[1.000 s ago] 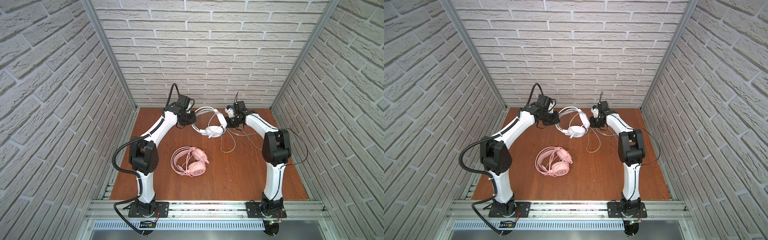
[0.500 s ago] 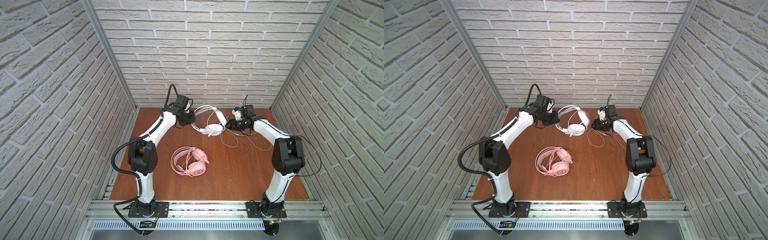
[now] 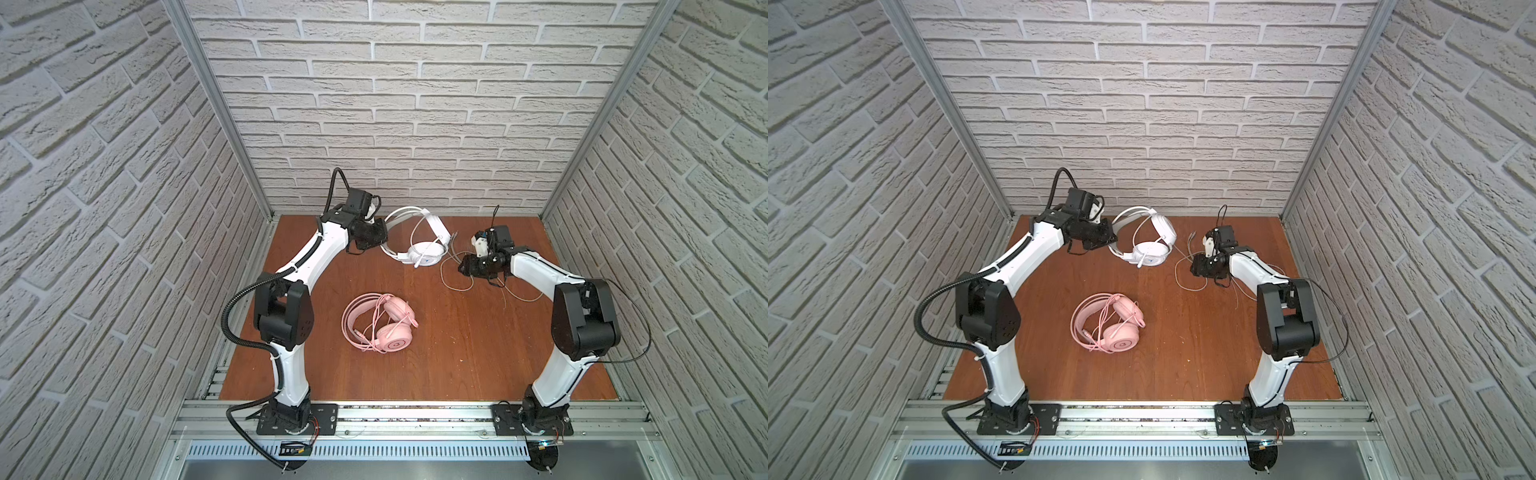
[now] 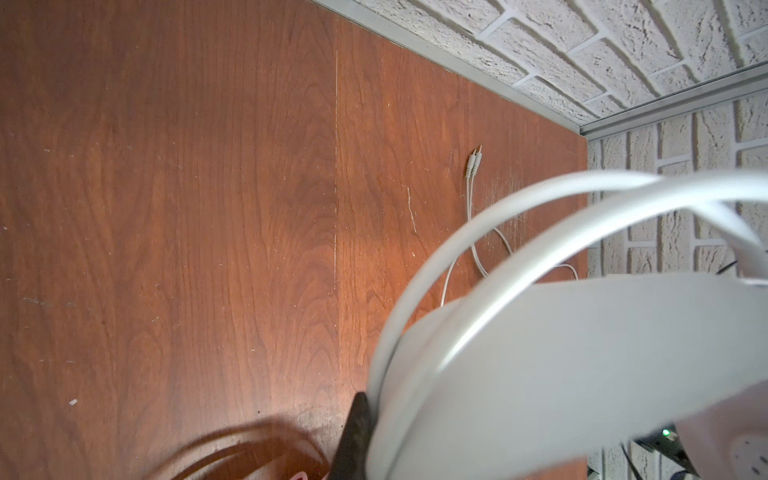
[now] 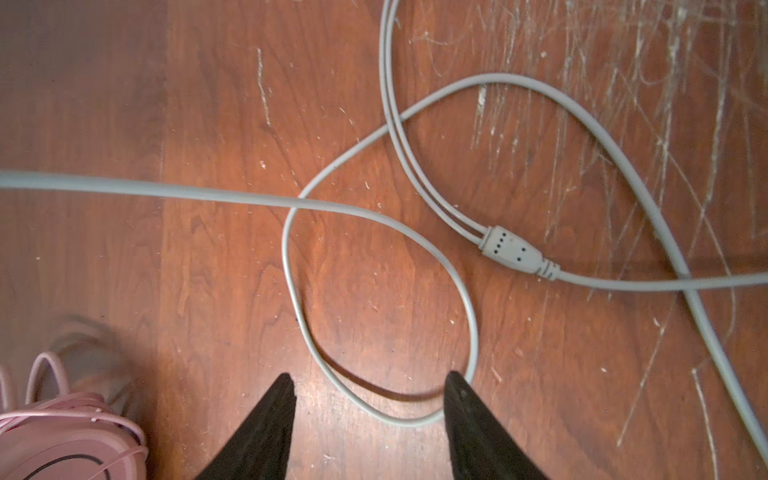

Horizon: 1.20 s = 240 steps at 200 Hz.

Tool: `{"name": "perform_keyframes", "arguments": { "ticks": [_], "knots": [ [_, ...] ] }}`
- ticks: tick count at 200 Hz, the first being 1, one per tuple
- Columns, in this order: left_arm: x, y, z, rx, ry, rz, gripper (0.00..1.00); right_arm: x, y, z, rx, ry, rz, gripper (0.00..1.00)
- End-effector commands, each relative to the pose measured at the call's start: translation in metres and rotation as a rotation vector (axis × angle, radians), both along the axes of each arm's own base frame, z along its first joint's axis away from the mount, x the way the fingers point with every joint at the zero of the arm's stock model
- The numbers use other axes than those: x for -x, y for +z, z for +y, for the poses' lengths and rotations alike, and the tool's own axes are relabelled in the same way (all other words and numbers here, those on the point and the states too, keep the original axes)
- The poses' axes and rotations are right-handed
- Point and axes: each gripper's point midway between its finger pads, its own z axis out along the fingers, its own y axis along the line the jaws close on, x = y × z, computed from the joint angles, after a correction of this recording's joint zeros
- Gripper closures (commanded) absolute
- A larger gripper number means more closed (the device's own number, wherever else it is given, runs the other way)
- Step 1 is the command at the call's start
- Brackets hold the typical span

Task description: Wrap the headphones

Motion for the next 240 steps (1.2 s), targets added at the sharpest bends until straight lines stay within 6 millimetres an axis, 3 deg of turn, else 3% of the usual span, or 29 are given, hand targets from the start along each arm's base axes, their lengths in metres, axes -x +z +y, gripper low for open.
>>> {"name": "perform_keyframes", "arguments": {
  "ticks": [1,28,59,78,148,222,240],
  "knots": [
    [-0.006,0.041,-0.006,0.1,-0.001,-0.096,1.0,0.01,0.002,0.002,0.009,-0.026,-0.008,0.41],
    [-0.01,0.042,-0.007,0.117,0.007,-0.096,1.0,0.019,-0.007,0.008,-0.003,-0.098,0.022,0.41],
    [-0.012,0.038,-0.009,0.125,0.007,-0.087,1.0,0.024,-0.018,-0.009,0.071,-0.231,0.059,0.42],
    [-0.012,0.037,-0.008,0.124,0.008,-0.086,1.0,0.027,-0.023,-0.012,0.154,-0.222,0.103,0.44],
    [-0.013,0.035,-0.009,0.128,0.006,-0.082,1.0,0.01,-0.039,-0.006,0.165,-0.247,0.138,0.46],
    [-0.017,0.037,0.001,0.138,0.037,-0.088,1.0,0.022,-0.054,-0.006,0.199,-0.181,0.214,0.92],
    [-0.019,0.043,0.003,0.147,0.049,-0.099,1.0,0.025,-0.045,-0.008,0.214,-0.149,0.192,0.94]
  ]
}}
